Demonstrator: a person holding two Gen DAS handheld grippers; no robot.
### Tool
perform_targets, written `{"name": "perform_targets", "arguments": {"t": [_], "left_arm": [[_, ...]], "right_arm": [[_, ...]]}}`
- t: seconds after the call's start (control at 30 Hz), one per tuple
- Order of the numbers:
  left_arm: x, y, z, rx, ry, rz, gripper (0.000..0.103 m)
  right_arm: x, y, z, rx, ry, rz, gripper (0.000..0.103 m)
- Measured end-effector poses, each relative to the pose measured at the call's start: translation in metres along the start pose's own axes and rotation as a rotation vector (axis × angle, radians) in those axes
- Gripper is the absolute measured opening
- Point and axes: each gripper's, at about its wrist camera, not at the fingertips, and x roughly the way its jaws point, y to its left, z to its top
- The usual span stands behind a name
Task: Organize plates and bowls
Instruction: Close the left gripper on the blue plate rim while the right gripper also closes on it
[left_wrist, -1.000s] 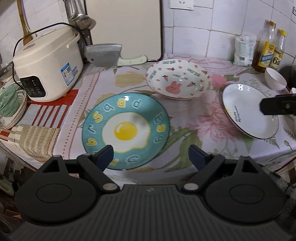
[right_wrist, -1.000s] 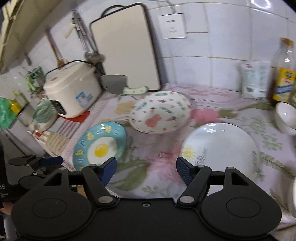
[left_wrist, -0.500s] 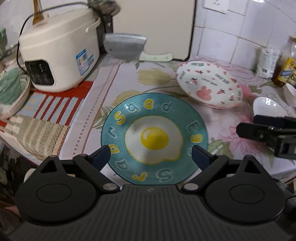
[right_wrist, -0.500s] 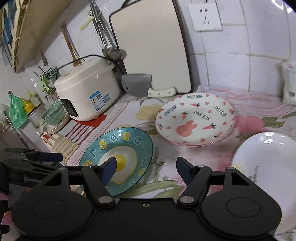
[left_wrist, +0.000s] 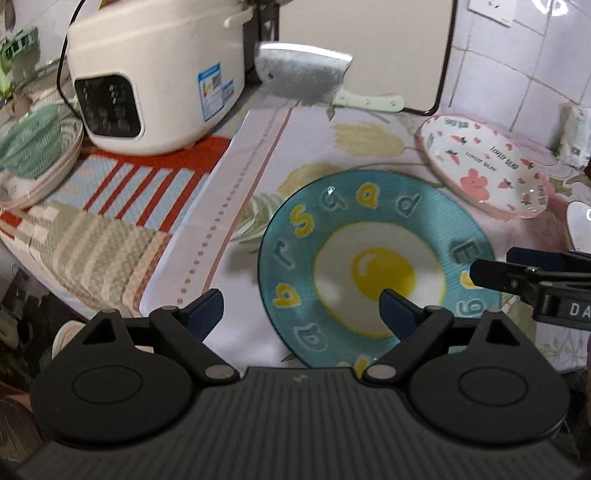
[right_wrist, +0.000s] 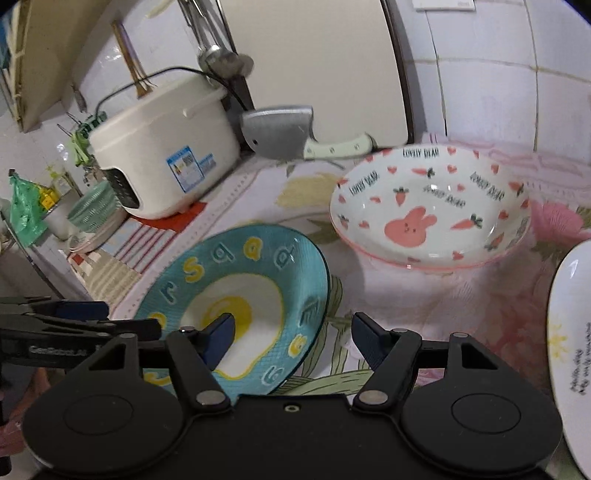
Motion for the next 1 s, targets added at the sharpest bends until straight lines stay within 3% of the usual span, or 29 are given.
{"name": "perform_targets", "arguments": {"t": [0.1, 0.37, 0.57, 0.67, 0.77, 0.8, 1.0], "left_arm": [[0.008, 0.004, -0.003, -0.023, 0.033, -0.020, 0.090], [0.019, 0.006, -0.010, -0.050, 0.094, -0.051, 0.086], [0.023, 0.003, -0.014, -0.028, 0.104, -0.014, 0.066], [0.022, 0.005, -0.013, -0.047, 0.105, -0.041, 0.056], [0.022, 0.006, -0.012, -0.075, 0.107, -0.074, 0.040], [0.023, 0.007, -0.012, -0.088, 0.109, -0.078, 0.040], [0.023, 0.011, -0.013, -0.167, 0.106, -0.069, 0.034]], "right_arm": [[0.008, -0.001, -0.004, 0.013, 0.012, -0.034, 0.065], [0.018, -0.004, -0.011, 0.024, 0.040, -0.037, 0.064], [0.020, -0.003, -0.011, 0.026, 0.043, -0.001, 0.058], [0.022, -0.004, -0.011, 0.030, 0.040, 0.001, 0.056], [0.024, -0.002, -0.010, 0.014, 0.035, -0.028, 0.042], [0.024, -0.002, -0.010, 0.008, 0.033, -0.037, 0.036], [0.029, -0.002, -0.011, 0.009, 0.014, -0.022, 0.026]]}}
